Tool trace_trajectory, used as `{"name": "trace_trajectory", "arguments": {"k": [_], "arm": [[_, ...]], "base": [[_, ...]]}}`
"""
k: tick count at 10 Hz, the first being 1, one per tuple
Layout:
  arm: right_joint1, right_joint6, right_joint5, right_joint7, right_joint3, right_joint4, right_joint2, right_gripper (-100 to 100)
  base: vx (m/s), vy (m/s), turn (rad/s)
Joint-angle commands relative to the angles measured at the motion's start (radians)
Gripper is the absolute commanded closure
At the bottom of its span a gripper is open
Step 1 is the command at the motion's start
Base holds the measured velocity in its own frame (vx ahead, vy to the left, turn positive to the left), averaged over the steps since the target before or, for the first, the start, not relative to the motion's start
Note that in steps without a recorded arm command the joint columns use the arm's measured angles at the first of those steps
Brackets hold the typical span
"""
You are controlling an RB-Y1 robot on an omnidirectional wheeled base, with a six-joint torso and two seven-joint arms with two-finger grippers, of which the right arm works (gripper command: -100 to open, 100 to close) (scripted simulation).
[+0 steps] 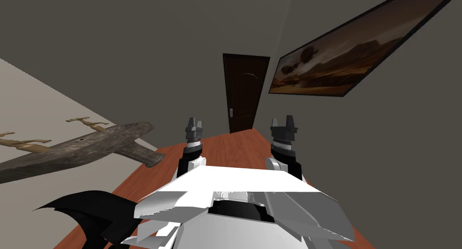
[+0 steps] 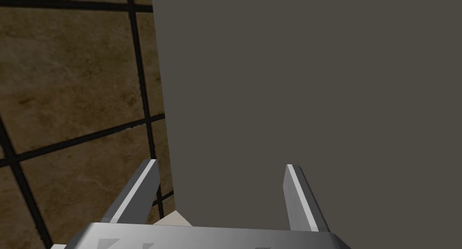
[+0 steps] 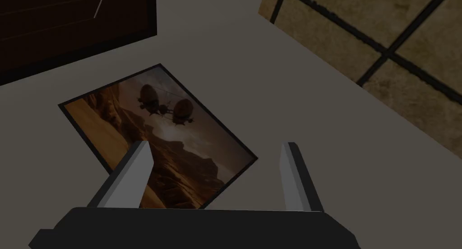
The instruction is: Pull the door open
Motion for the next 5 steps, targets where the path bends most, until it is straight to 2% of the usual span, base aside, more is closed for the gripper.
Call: {"name": "trace_trajectory", "arguments": {"k": [1, 5], "arm": [[-0.015, 0.006, -0.031, -0.033, 0.005, 0.033, -0.022, -100], [-0.05, 0.02, -0.1, -0.108, 0.017, 0.107, -0.062, -100]], "base": [[0.086, 0.015, 0.093], [0.148, 0.024, 0.091]]}}
